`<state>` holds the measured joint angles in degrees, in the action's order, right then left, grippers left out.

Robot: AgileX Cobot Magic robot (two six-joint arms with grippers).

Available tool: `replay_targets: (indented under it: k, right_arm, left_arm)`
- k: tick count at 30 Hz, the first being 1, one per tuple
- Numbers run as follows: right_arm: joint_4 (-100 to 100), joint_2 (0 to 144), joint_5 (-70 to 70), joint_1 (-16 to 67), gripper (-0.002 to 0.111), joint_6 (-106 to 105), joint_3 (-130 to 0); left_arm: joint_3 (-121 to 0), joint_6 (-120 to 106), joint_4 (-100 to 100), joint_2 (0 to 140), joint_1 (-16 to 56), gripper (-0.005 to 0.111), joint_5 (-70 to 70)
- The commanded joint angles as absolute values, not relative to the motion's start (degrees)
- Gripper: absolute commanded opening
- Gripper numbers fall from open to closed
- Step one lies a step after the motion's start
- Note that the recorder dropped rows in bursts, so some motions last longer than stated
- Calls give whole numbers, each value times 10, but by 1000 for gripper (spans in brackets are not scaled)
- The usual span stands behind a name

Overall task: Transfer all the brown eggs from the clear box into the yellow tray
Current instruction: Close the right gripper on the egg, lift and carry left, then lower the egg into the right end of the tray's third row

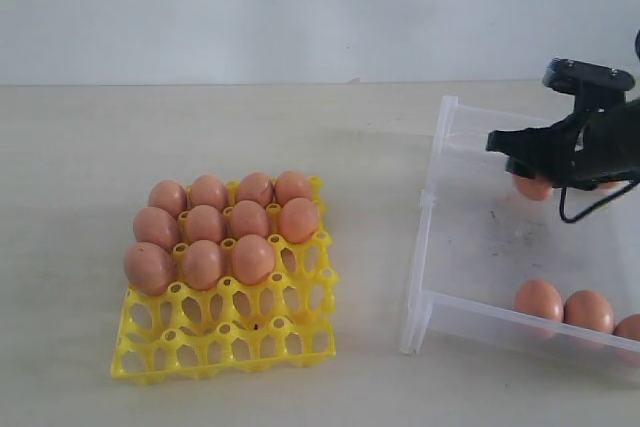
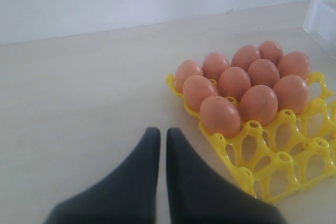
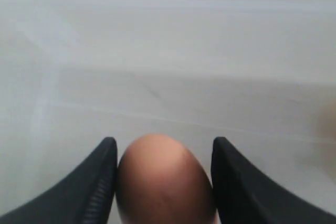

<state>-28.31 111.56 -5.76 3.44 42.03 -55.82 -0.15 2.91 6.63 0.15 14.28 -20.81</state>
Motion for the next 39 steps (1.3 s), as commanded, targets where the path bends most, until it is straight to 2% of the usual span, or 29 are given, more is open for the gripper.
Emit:
replay_targets:
  k: [1, 6, 10, 17, 29, 39]
  right_arm:
    - [-256, 1094, -438, 34, 0, 283, -456]
    - [-170, 1092, -700, 34, 0, 185, -356]
    - [-170, 1088, -700, 40, 0, 133, -331]
    - [-215, 1086, -700, 110, 0, 106, -327]
    - [-235, 1086, -700, 296, 0, 194, -355]
    - [-104, 1140, -700, 410, 0, 191, -360]
  left_arm:
    - [0, 34, 67, 0, 145, 4, -206]
    - [0, 34, 67, 0, 145, 4, -206]
    - [0, 34, 67, 0, 145, 4, -206]
    - [0, 34, 67, 0, 145, 4, -206]
    - [0, 34, 67, 0, 145, 4, -206]
    - [0, 34, 67, 0, 145, 4, -206]
